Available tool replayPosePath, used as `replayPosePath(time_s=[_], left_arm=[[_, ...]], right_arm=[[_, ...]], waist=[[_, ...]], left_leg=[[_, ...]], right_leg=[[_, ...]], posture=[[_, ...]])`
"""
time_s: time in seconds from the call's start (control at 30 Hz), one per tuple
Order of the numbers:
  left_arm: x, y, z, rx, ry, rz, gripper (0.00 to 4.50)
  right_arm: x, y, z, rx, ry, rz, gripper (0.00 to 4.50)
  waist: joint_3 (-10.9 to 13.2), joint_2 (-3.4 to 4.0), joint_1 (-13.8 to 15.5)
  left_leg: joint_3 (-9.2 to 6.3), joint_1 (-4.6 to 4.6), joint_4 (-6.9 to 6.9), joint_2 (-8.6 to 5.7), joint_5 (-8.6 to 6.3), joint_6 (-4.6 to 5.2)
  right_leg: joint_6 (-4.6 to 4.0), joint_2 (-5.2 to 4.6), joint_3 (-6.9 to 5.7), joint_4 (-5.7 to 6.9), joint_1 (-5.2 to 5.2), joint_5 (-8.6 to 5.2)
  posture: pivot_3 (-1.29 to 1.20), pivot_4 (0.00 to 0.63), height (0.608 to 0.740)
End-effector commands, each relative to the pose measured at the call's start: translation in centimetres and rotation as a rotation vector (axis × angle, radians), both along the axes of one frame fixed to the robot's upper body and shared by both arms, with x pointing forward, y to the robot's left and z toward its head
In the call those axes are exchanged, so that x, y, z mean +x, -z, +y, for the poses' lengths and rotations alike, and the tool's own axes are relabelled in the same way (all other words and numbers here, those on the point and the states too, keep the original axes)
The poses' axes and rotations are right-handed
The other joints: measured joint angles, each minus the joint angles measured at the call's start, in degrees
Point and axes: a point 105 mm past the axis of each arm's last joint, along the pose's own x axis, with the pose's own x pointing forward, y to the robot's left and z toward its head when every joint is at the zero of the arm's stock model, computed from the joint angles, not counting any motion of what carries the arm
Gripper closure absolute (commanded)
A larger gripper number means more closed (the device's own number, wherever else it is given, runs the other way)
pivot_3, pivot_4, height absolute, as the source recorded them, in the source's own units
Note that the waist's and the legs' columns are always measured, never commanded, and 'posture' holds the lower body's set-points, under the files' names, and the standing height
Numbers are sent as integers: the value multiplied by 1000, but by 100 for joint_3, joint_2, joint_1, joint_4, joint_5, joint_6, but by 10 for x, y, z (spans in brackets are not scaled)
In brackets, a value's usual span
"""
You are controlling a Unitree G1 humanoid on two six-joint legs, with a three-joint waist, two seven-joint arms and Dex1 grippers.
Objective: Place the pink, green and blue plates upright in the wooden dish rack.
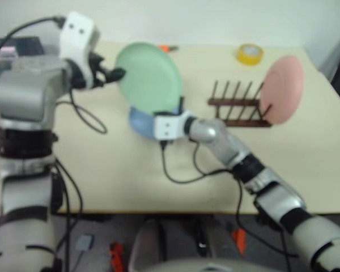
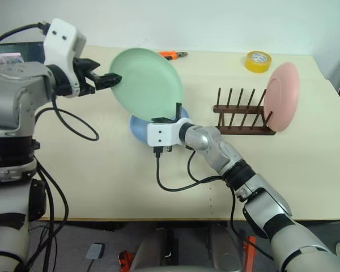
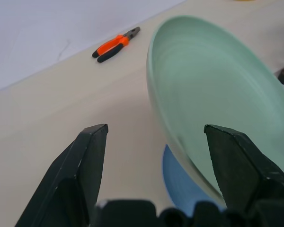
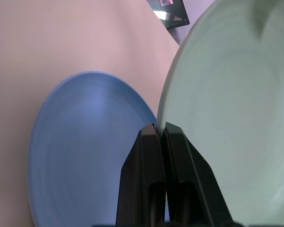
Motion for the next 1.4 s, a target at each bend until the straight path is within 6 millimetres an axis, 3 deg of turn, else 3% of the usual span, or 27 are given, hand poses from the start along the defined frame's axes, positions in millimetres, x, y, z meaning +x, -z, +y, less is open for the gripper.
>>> replayPosePath(time_s=[0.03, 0.13, 0.23, 0.33, 0.47, 0.63, 0.73, 0.93, 1.13, 1.27, 1.4], left_arm=[[-23, -40, 8, 24, 93, -160, 874], [-49, -53, 17, 59, 205, -263, 874], [-75, -59, 13, 87, 353, -350, 874], [-97, -56, 19, -8, 458, -380, 874], [-99, -38, 25, -47, 491, -345, 874], [-92, -17, 15, -59, 543, -286, 874], [-85, -10, 9, -62, 560, -264, 874], [-74, 1, 0, -65, 576, -229, 874], [-70, 10, -7, -68, 589, -208, 874], [-71, 13, -7, -71, 583, -197, 874], [-73, 21, -8, -73, 574, -180, 874]], right_arm=[[-1, -18, 1, 68, -19, -20, 4500], [-1, -30, -5, 159, -19, 38, 4500], [-3, -46, -10, 254, -35, 79, 4500], [-13, -76, -21, 369, -104, 90, 4500], [-21, -98, -33, 481, -147, 106, 4500], [-25, -128, -51, 675, -188, 176, 4500], [-23, -152, -74, 814, -200, 240, 4500], [-21, -194, -141, 1062, -231, 432, 4500], [-22, -206, -195, 1100, -214, 581, 4500], [-31, -203, -206, 1063, -227, 709, 4500], [-35, -183, -214, 1008, -186, 834, 4500]], waist=[[0, 0, -9], [0, 0, -23], [0, -1, -3], [1, -2, 13], [-1, -4, 22], [-7, -15, 28], [-7, -15, 35], [-6, -14, 37], [-6, -13, 32], [-5, -12, 1], [-5, -12, 2]], left_leg=[[1, 0, -1, 1, 0, 0], [1, 0, -7, 5, 0, 0], [-1, 1, -10, 9, 0, -1], [-2, 0, -7, 10, 0, -1], [-6, 13, -4, 10, 0, -1], [-6, 21, 1, 12, 1, 0], [-4, 21, 0, 11, 1, 0], [-1, 19, -11, 12, 1, 0], [-4, 20, -35, 12, 0, 1], [-1, 23, -54, 13, 0, 1], [9, 44, -86, 13, 1, 2]], right_leg=[[-3, 0, 0, 0, -2, -2], [-9, 0, -1, -1, -3, -5], [-21, -3, -5, 0, -2, -10], [-23, -5, -6, 0, -1, -11], [-22, -5, -10, 1, 15, -14], [-53, -7, -8, 7, 22, -29], [-55, -7, -7, 8, 22, -30], [-55, -11, -7, 4, 19, -30], [-59, -10, -3, -2, 16, -34], [-58, -4, 0, -4, 8, -36], [-59, -2, 4, -5, 7, -44]], posture=[[0, 150, 740], [0, 150, 740], [0, 150, 740], [0, 150, 740], [0, 150, 740], [0, 150, 740], [0, 150, 740], [0, 150, 740], [0, 150, 740], [0, 150, 740], [0, 150, 740]])
